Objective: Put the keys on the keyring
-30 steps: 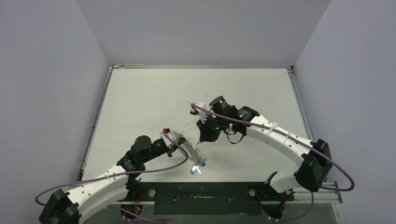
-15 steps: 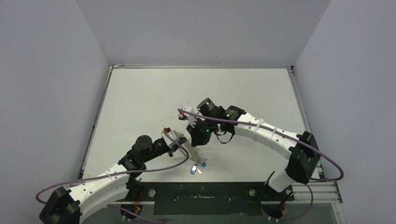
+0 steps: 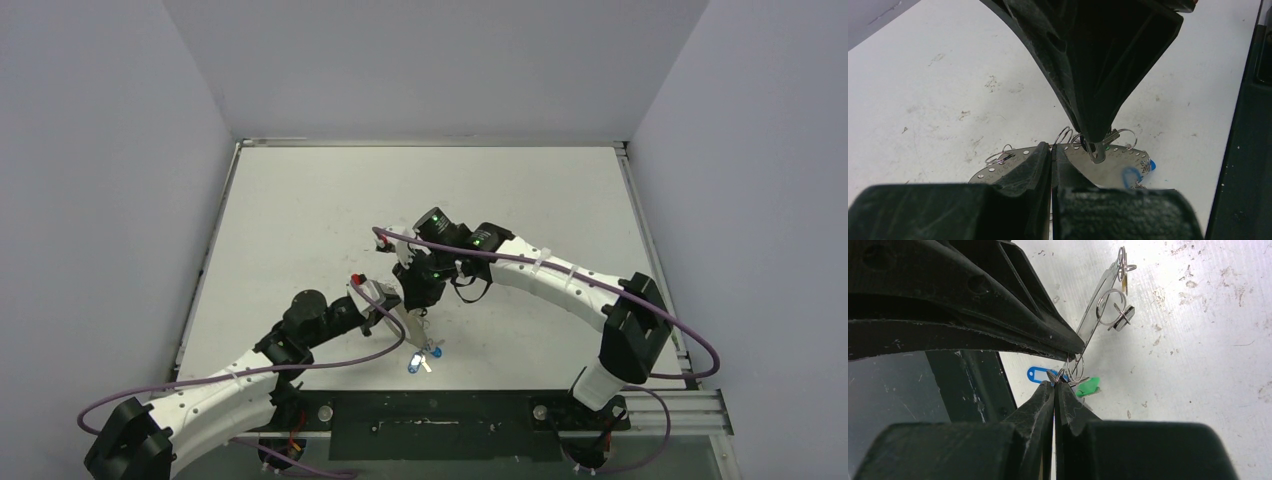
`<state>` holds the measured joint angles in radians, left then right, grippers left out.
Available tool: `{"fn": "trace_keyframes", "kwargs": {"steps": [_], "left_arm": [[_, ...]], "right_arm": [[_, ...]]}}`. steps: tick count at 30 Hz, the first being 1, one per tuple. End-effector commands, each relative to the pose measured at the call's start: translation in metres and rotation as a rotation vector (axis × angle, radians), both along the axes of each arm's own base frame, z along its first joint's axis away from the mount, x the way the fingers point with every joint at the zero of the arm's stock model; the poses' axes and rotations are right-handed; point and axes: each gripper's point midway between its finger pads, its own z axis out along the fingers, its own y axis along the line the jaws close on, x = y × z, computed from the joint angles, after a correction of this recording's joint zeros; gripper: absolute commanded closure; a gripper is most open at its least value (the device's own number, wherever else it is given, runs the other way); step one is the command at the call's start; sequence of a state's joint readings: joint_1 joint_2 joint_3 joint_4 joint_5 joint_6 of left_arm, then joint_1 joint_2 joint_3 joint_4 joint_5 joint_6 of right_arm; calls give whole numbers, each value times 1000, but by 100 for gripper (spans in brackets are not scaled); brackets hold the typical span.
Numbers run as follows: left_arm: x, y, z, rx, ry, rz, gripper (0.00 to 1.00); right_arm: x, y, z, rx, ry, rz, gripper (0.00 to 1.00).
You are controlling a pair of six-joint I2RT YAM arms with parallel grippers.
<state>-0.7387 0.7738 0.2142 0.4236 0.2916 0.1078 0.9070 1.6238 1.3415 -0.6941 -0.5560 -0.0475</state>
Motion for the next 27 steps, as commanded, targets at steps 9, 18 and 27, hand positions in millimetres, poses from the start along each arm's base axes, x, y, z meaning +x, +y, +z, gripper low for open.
{"fn": "trace_keyframes", "kwargs": {"steps": [9,18,27], "left_arm": [[3,-10,34,-77,-56,-19,100],[3,-10,33,-76,-56,-20,100],[3,-10,33,-76,-57,-21,100]], "right_arm": [[13,17,28,83,-67,-14,100],[24,11,25,71,-61,-71,100],[27,8,21,63,-50,-85,100]]}}
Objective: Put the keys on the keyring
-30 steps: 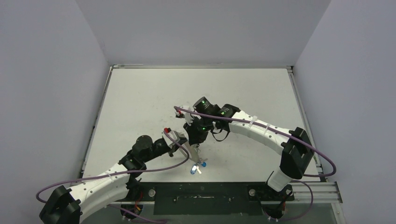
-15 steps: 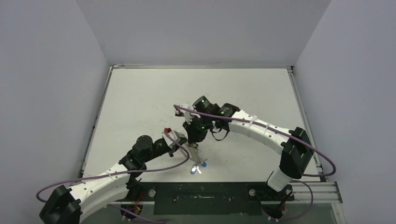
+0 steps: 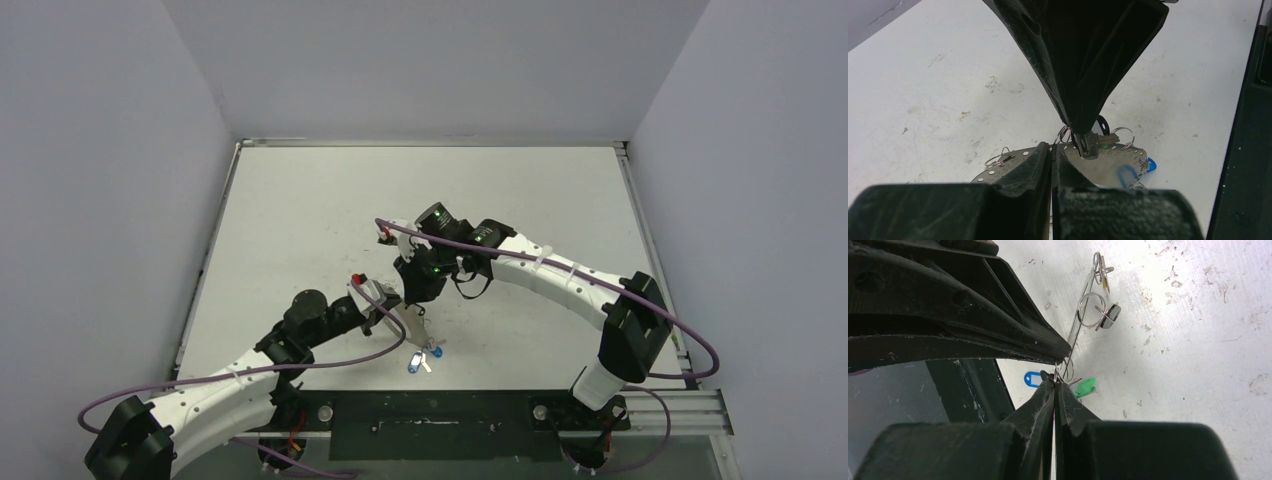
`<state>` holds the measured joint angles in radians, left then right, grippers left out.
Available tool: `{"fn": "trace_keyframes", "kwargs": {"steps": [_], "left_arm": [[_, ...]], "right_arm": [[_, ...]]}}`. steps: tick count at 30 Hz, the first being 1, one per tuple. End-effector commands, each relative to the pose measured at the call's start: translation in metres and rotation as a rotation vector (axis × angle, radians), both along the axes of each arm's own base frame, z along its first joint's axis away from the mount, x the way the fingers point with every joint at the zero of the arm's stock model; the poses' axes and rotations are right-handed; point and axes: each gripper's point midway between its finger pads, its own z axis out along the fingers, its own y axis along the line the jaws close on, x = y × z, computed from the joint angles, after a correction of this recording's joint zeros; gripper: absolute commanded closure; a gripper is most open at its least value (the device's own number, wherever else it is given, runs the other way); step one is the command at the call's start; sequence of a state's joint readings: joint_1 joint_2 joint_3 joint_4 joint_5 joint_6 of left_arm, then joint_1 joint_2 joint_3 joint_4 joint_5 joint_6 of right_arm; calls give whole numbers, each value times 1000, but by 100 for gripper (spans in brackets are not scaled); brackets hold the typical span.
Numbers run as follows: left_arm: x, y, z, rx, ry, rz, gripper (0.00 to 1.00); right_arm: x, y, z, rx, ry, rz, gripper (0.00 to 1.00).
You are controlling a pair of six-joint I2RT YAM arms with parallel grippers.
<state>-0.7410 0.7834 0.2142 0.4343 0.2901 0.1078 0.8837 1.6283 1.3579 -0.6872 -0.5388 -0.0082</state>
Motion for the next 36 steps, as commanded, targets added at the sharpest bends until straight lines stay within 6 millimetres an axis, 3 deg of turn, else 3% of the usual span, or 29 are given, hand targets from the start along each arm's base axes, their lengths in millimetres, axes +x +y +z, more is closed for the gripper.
{"fn": "trace_keyframes", "kwargs": {"steps": [1,36], "left_arm": [[2,-9,33,-75,-57,-19,100],[1,-9,36,-81,-65,-20,100]], "right_arm": [[15,8,15,54,-54,-25,100],[19,-20,-15,-93,-16,-98,100]]}}
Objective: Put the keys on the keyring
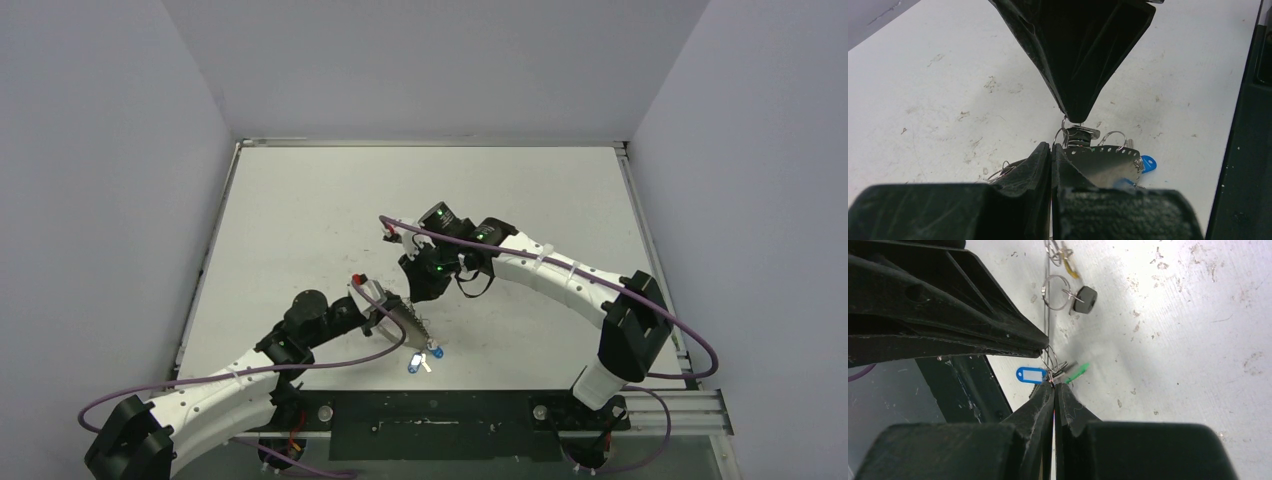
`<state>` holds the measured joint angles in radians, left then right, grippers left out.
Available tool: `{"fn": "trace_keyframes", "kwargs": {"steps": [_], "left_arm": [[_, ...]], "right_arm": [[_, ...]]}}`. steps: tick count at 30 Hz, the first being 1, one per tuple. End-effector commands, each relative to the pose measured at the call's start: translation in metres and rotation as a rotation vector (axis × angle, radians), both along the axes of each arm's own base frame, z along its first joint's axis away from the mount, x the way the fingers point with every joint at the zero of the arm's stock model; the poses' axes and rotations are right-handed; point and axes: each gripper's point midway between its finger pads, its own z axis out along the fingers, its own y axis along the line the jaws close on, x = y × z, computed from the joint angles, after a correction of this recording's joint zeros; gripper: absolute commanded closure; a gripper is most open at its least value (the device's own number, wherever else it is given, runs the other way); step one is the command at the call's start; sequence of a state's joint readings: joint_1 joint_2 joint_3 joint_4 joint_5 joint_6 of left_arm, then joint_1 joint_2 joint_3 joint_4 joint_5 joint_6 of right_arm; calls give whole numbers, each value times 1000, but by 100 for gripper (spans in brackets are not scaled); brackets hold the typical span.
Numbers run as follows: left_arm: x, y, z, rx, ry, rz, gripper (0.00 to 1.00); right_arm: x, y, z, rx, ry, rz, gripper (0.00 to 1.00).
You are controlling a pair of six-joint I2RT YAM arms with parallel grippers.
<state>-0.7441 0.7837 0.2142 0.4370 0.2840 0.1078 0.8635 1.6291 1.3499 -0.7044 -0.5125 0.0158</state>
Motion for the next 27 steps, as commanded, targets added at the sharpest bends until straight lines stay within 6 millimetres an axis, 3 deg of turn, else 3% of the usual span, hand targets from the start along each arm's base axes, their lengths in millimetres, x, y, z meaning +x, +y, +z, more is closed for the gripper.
{"fn": "trace_keyframes", "kwargs": {"steps": [1,11,20,24,27], "left_arm": [[1,-9,36,-80,-63,-22,100],[2,-9,35,-78,-60,-19,100],[3,-6,25,-71,-36,5,100],[6,-3,17,-69,8,38,85],[9,-4,12,-73,53,62,80]], "right_arm": [[12,-12,-11,-71,-30,-46,100],[10,-14,-12,-73,-59,2,100],[15,-17,-27,-69,-24,-39,100],[23,-30,-40,-78,14,-107,100],[32,-43,-44,-79,27,-177,100]]}}
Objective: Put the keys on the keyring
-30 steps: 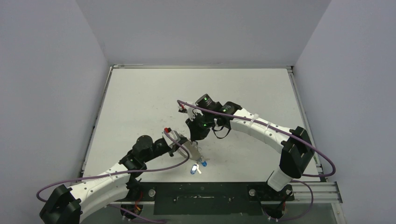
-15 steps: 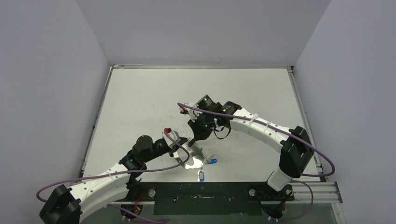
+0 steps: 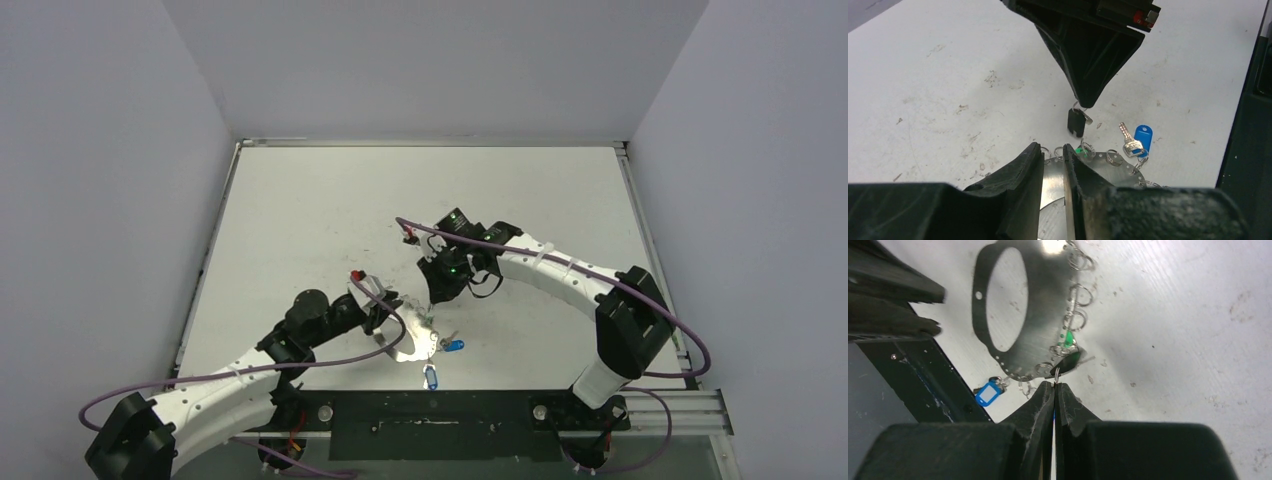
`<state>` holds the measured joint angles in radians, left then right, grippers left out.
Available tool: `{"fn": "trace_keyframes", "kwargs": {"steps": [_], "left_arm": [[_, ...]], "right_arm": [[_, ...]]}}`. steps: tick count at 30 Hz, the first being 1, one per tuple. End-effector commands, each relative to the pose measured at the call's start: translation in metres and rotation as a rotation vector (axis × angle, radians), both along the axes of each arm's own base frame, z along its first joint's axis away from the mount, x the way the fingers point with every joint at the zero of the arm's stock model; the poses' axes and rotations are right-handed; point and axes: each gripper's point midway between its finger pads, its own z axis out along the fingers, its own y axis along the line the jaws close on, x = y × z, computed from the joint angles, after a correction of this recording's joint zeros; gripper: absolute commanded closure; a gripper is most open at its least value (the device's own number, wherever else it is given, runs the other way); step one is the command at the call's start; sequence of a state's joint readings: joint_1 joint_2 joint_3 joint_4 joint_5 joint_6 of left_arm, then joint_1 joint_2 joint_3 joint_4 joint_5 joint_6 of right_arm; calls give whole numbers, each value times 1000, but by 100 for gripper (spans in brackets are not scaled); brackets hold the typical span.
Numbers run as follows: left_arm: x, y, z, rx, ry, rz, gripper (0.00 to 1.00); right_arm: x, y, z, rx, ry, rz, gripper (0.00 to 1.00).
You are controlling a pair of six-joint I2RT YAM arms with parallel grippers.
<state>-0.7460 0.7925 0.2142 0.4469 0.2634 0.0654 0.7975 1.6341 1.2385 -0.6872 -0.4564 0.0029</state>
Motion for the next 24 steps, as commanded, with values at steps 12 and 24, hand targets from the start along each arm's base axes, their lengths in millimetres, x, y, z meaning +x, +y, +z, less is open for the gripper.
{"fn": "trace_keyframes", "kwargs": {"steps": [12,24], "left_arm": [[33,-10,-23,-168,449,292,72],[44,-29,-64,-203,734,382,69]], "right_arm": [[36,-50,-9,13,8,-252,100],[35,-52,-12,8,15,-245,100]]}}
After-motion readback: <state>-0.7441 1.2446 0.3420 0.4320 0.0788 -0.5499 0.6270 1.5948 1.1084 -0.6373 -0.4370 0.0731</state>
